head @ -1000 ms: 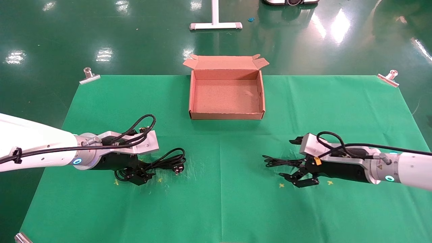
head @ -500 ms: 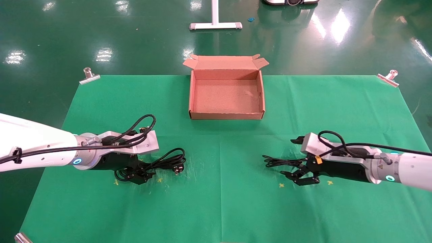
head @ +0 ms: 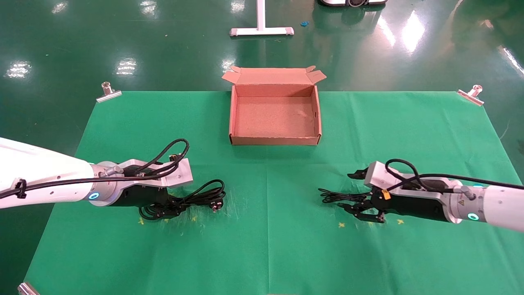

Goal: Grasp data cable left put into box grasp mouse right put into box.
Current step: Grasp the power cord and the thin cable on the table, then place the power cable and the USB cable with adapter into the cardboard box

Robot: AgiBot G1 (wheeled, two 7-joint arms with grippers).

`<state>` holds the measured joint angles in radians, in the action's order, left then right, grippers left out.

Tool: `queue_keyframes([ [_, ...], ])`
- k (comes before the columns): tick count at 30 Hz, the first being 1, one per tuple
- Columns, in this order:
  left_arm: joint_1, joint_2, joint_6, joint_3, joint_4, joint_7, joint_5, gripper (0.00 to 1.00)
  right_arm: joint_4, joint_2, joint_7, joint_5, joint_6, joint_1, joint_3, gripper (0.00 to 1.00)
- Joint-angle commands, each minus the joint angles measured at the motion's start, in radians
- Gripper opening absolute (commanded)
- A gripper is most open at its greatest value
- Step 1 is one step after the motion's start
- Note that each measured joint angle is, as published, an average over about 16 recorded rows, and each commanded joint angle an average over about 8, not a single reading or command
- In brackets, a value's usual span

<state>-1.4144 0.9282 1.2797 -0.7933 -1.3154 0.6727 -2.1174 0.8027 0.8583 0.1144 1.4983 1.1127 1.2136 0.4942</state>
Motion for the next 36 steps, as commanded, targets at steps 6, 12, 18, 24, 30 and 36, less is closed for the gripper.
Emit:
queue_keyframes([
  [6, 0.0, 0.0, 0.0, 0.0, 0.0, 0.0, 0.003, 0.0, 0.002, 0.0, 0.0, -0.001, 0.001, 0.0, 0.0, 0.0],
  [12, 0.0, 0.0, 0.0, 0.0, 0.0, 0.0, 0.003, 0.0, 0.002, -0.001, -0.001, -0.001, 0.002, -0.001, 0.0, 0.0],
  [18, 0.0, 0.0, 0.0, 0.0, 0.0, 0.0, 0.001, 0.0, 0.003, -0.001, -0.001, -0.001, 0.002, -0.001, 0.0, 0.0],
  [24, 0.0, 0.0, 0.0, 0.0, 0.0, 0.0, 0.0, 0.0, 0.003, -0.001, -0.001, -0.002, 0.002, -0.001, 0.0, 0.0],
  [30, 0.0, 0.0, 0.0, 0.0, 0.0, 0.0, -0.001, 0.0, 0.003, -0.001, -0.001, -0.002, 0.002, -0.001, 0.0, 0.0],
  [36, -0.023, -0.017, -0.006, 0.019, -0.005, 0.006, 0.005, 0.0, 0.0, -0.007, -0.008, -0.018, -0.004, 0.02, -0.016, 0.0],
])
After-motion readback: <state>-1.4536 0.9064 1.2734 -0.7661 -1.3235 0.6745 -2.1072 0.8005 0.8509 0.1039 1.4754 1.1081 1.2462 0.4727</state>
